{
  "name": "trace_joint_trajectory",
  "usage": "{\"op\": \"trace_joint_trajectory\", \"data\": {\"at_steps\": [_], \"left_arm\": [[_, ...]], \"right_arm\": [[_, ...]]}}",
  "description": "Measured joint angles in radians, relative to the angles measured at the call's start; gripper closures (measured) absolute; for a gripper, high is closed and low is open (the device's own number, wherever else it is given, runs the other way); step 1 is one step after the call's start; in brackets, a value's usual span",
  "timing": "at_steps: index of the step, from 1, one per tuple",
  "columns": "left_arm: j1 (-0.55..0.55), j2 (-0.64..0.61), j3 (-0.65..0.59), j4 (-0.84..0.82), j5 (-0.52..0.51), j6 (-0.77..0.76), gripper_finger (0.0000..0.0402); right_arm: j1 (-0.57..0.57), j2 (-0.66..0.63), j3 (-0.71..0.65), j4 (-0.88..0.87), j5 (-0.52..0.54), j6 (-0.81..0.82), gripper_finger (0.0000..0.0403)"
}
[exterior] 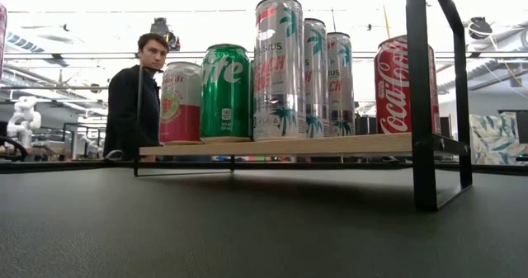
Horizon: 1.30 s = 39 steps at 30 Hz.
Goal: Place canned beverage on shelf
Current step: Put the right red soda can aligned with the other red soda can
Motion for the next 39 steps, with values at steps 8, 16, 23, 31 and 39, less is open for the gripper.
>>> {"op": "trace_joint_trajectory", "data": {"at_steps": [8,16,23,31,39], "left_arm": [[0.000,0.000,-0.001,0.004,0.009,0.005,0.0116],[0.000,0.000,-0.001,0.006,0.010,0.008,0.0116],[0.000,0.000,-0.001,0.003,0.010,-0.002,0.0115],[0.000,0.000,0.000,0.013,-0.034,-0.018,0.0052],[-0.001,-0.014,0.001,0.005,-0.074,-0.035,0.0007]], "right_arm": [[0.000,0.010,0.000,0.005,-0.012,0.002,0.0075],[0.000,0.012,0.000,0.007,-0.033,0.002,0.0084],[0.000,0.013,0.000,0.006,-0.032,0.002,0.0124],[0.000,0.014,-0.001,-0.003,-0.028,0.035,0.0134],[0.001,0.015,-0.002,-0.048,-0.035,0.069,0.0135]]}}
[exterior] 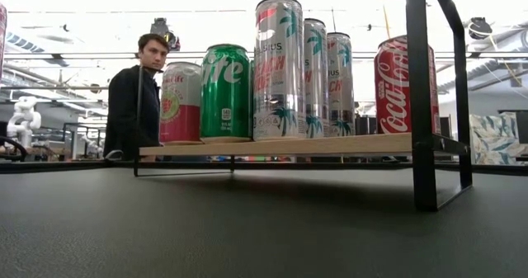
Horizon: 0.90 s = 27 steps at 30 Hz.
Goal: Place canned beverage on shelf
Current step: Put the right red soda can aligned with the other red soda can
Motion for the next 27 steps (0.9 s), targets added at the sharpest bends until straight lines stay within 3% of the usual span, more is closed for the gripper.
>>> {"op": "trace_joint_trajectory", "data": {"at_steps": [4,16,27], "left_arm": [[0.012,-0.043,0.000,-0.044,-0.024,-0.022,0.0006],[0.008,-0.199,0.001,-0.261,-0.229,-0.021,0.0006],[0.008,-0.245,0.000,-0.389,-0.259,-0.013,0.0006]], "right_arm": [[0.000,0.000,0.000,-0.030,0.002,0.035,0.0134],[0.000,0.016,0.000,-0.175,0.079,0.276,0.0135],[0.000,0.098,0.000,-0.125,0.014,0.437,0.0137]]}}
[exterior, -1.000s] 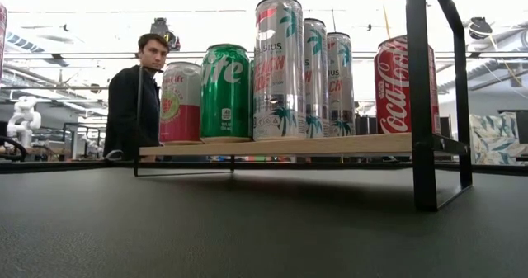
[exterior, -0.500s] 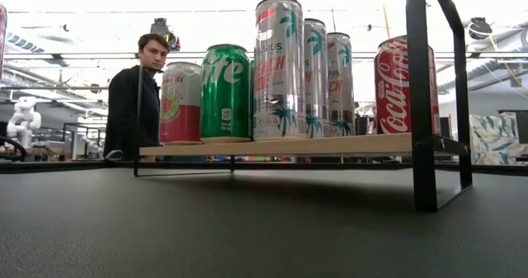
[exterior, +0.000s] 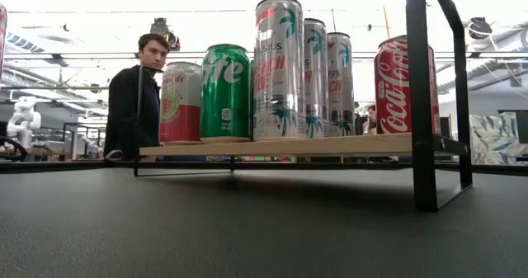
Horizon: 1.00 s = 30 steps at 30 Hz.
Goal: Place canned beverage on shelf
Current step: Put the right red soda can aligned with the other red soda can
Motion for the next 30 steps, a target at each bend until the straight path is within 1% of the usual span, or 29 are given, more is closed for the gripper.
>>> {"op": "trace_joint_trajectory", "data": {"at_steps": [9,19,30], "left_arm": [[0.000,0.000,0.000,-0.059,0.000,0.002,0.0006],[-0.004,-0.023,-0.002,-0.104,0.002,0.020,0.0006],[-0.007,-0.072,-0.002,-0.130,0.002,0.036,0.0006]], "right_arm": [[-0.001,0.087,0.000,-0.037,0.013,0.071,0.0136],[-0.009,0.181,0.002,-0.092,0.021,0.073,0.0134],[-0.012,0.261,0.002,-0.135,0.073,0.065,0.0132]]}}
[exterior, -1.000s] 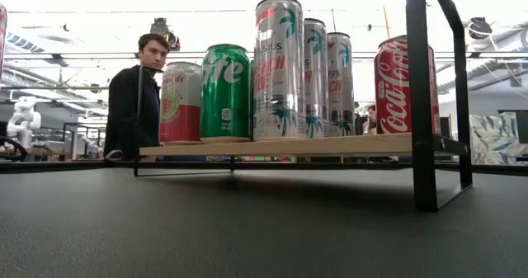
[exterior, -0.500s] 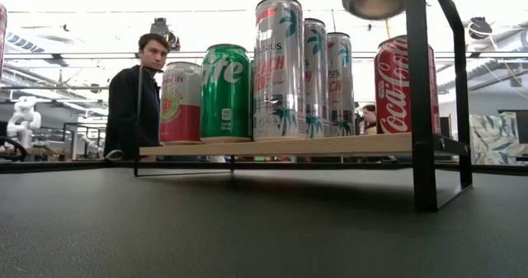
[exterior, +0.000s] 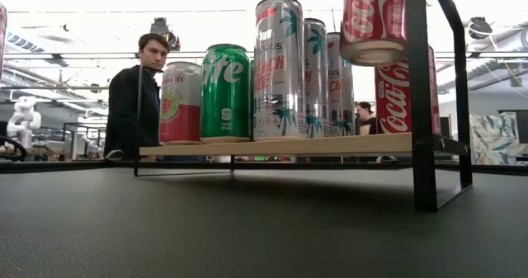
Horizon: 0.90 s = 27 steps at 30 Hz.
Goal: Place canned beverage on shelf
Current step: Put the right red soda can aligned with the other red soda can
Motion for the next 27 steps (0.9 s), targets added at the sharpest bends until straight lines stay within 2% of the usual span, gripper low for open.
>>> {"op": "trace_joint_trajectory", "data": {"at_steps": [17,27], "left_arm": [[-0.032,-0.008,0.000,-0.038,0.004,0.018,0.0006],[-0.032,-0.008,0.000,-0.042,0.014,0.019,0.0006]], "right_arm": [[-0.009,0.112,0.000,0.000,-0.008,-0.066,0.0132],[-0.009,0.119,-0.042,0.002,-0.008,-0.095,0.0132]]}}
